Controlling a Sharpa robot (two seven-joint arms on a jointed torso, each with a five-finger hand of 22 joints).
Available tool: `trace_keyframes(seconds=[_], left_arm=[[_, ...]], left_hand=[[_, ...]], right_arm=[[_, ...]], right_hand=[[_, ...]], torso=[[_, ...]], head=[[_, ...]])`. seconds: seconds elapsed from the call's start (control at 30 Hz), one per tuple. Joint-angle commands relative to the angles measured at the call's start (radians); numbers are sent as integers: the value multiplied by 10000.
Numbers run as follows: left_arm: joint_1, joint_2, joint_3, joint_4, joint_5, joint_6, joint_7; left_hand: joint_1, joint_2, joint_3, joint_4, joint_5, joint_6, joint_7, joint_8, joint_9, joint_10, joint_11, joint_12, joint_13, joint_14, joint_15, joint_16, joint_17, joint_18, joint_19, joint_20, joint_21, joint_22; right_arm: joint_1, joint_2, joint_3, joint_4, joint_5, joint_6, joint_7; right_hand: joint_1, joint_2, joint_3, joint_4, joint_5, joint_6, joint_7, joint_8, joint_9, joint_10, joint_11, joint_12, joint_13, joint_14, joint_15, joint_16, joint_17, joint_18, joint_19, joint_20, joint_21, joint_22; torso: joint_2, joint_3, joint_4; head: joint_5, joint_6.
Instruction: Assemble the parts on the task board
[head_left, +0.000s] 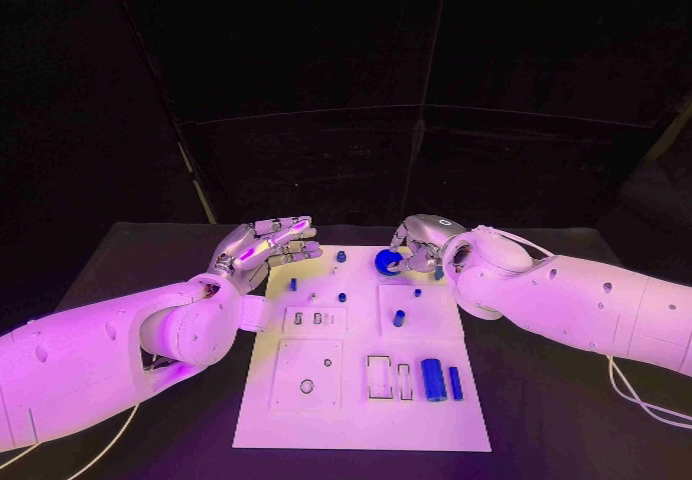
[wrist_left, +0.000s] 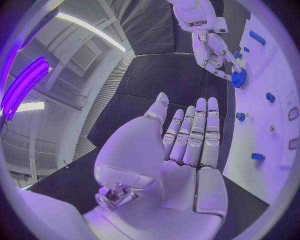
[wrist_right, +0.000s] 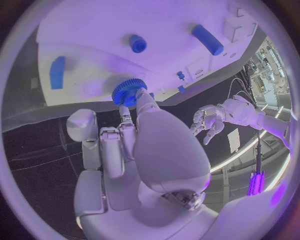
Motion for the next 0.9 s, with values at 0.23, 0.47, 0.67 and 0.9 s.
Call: trace_keyframes(seconds=[0.23,0.47,0.67,0.9], left_arm=[[16,-12,8,-26,-48,142,4],[17,-30,8,-68,-48,110,41],[18,-20,9,-89,-48,98,58],[19,-8,9,-108,-48,100,67]], left_hand=[[-28,52,12,-75,45,-5,318,-40,-6,-21,61,-54,-6,69,34,-68,-17,34,61,-8,-49,-13],[-28,52,12,-75,45,-5,318,-40,-6,-21,61,-54,-6,69,34,-68,-17,34,61,-8,-49,-13],[-28,52,12,-75,45,-5,318,-40,-6,-21,61,-54,-6,69,34,-68,-17,34,61,-8,-49,-13],[-19,57,26,-91,45,12,317,-43,-5,-18,61,-59,-6,71,34,-74,-19,34,67,-8,-57,-16]], right_arm=[[27,350,13,490,-1344,-943,-131],[28,1014,15,182,-1600,-854,-100],[24,1614,13,-335,-1619,-607,-125],[-6,2143,12,-829,-1594,-405,-137]], right_hand=[[-75,-67,122,9,111,224,-161,-138,78,65,36,23,78,872,-47,75,1887,-56,46,-49,50,36],[-81,-70,129,11,115,221,-159,-149,76,70,39,27,87,877,-45,84,1912,-60,53,-48,58,51],[-155,-76,172,50,115,200,-136,-218,62,60,58,10,79,877,-31,84,1911,-61,53,-38,59,50],[-170,-69,216,55,155,195,-131,-257,56,53,65,1,77,878,-23,86,1918,-61,55,-31,62,55]], torso=[[7,-9,30],[9,-22,26],[17,-15,44],[8,-18,30]], head=[[40,26],[70,15],[86,-1],[100,-15]])
